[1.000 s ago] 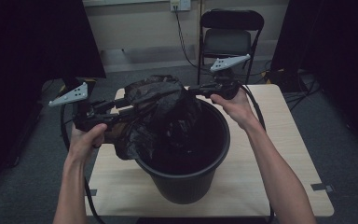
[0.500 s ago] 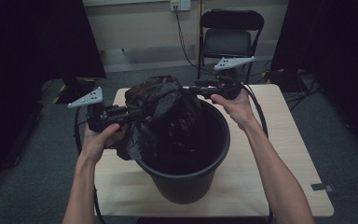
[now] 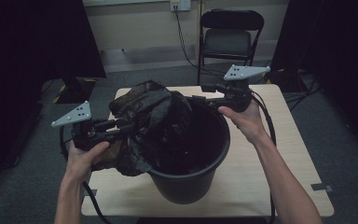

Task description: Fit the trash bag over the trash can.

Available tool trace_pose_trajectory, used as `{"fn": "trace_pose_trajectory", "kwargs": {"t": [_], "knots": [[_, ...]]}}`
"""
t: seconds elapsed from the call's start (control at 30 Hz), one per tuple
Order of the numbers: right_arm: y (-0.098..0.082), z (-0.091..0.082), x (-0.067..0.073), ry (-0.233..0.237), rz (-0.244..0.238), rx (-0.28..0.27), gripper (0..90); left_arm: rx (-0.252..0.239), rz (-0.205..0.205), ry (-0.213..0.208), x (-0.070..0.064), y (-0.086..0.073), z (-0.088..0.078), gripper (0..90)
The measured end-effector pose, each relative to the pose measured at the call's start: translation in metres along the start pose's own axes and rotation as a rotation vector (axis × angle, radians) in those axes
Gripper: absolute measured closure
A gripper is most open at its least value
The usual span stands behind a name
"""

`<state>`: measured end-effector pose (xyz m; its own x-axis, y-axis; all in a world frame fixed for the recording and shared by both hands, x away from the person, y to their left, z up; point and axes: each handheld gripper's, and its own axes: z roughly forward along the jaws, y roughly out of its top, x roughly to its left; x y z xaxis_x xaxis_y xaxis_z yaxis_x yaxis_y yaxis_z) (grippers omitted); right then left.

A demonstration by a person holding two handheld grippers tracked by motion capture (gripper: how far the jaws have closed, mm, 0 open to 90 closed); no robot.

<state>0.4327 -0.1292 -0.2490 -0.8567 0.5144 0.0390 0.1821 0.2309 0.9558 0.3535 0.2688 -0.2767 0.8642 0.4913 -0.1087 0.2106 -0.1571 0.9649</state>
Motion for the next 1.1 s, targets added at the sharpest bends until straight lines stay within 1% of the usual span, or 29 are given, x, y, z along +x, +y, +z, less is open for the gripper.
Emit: {"fn": "trace_pose_trajectory", "kwargs": {"t": [0.03,0.1,0.13,0.17,0.23,0.27,0.3,0.33,0.4,0.43,0.47,0.5,0.53,0.6,0.63,0.67,0.7,0.73,0.77,0.8,0.83,0.9,0.93,1.0,1.07,1.1], "knots": [[0.002,0.000,0.002,0.004,-0.003,0.001,42.5,-0.011,0.011,0.000,0.000,0.005,-0.002,64.1],[0.007,0.001,0.007,0.011,-0.012,-0.007,41.5,-0.029,0.020,-0.012,0.003,0.012,-0.005,63.6],[0.011,0.002,0.010,0.015,-0.019,-0.009,40.5,-0.037,0.019,-0.011,0.004,0.015,-0.005,62.8],[0.013,0.003,0.012,0.019,-0.024,-0.010,39.9,-0.050,0.009,-0.008,0.008,0.019,-0.003,62.8],[0.019,0.005,0.015,0.027,-0.036,-0.010,39.0,-0.050,0.005,-0.006,0.011,0.025,0.002,62.0],[0.023,0.007,0.017,0.031,-0.039,-0.010,37.9,-0.050,0.007,-0.007,0.011,0.027,0.005,66.0],[0.025,0.009,0.018,0.036,-0.041,-0.011,36.7,-0.058,0.009,-0.001,0.011,0.030,0.009,72.1],[0.028,0.010,0.020,0.042,-0.045,-0.014,35.3,-0.062,0.011,-0.006,0.010,0.034,0.014,78.1],[0.032,0.013,0.023,0.052,-0.051,-0.024,33.9,-0.063,0.023,-0.018,0.007,0.041,0.023,85.4],[0.035,0.015,0.025,0.061,-0.053,-0.030,33.1,-0.063,0.024,-0.023,0.005,0.044,0.028,87.7],[0.037,0.016,0.027,0.073,-0.057,-0.033,32.4,-0.055,0.033,-0.027,0.003,0.048,0.032,88.6],[0.039,0.018,0.029,0.085,-0.061,-0.036,32.2,-0.049,0.036,-0.027,0.001,0.051,0.037,89.2],[0.041,0.020,0.031,0.094,-0.067,-0.040,32.2,-0.050,0.033,-0.036,0.000,0.054,0.042,89.4],[0.044,0.025,0.035,0.100,-0.072,-0.037,32.5,-0.052,0.036,-0.073,-0.003,0.060,0.050,89.7],[0.045,0.028,0.036,0.102,-0.076,-0.033,37.1,-0.055,0.035,-0.083,-0.005,0.061,0.052,89.7],[0.045,0.029,0.036,0.105,-0.083,-0.027,52.6,-0.061,0.030,-0.094,-0.006,0.062,0.054,89.6],[0.044,0.030,0.037,0.104,-0.102,-0.024,66.1,-0.064,0.029,-0.098,-0.006,0.063,0.055,89.1],[0.043,0.030,0.037,0.094,-0.111,-0.014,78.1,-0.060,0.032,-0.095,-0.007,0.063,0.055,86.0],[0.042,0.030,0.036,0.096,-0.118,-0.011,85.9,-0.057,0.030,-0.089,-0.007,0.062,0.055,82.0],[0.040,0.027,0.035,0.093,-0.126,-0.010,90.0,-0.054,0.030,-0.087,-0.005,0.061,0.052,76.7],[0.038,0.024,0.033,0.084,-0.123,-0.015,90.0,-0.058,0.028,-0.091,-0.003,0.060,0.050,73.0],[0.033,0.017,0.028,0.076,-0.116,-0.019,90.0,-0.077,0.014,-0.098,0.003,0.058,0.044,68.5],[0.032,0.015,0.026,0.069,-0.115,-0.017,90.0,-0.085,0.007,-0.094,0.007,0.056,0.040,68.3],[0.025,0.007,0.021,0.050,-0.116,-0.012,90.0,-0.094,-0.009,-0.065,0.013,0.053,0.033,67.5],[0.019,0.000,0.016,0.033,-0.107,-0.011,90.0,-0.112,-0.028,-0.056,0.020,0.049,0.025,65.9],[0.016,-0.003,0.014,0.028,-0.103,-0.011,90.0,-0.121,-0.044,-0.042,0.024,0.047,0.021,65.3]]}}
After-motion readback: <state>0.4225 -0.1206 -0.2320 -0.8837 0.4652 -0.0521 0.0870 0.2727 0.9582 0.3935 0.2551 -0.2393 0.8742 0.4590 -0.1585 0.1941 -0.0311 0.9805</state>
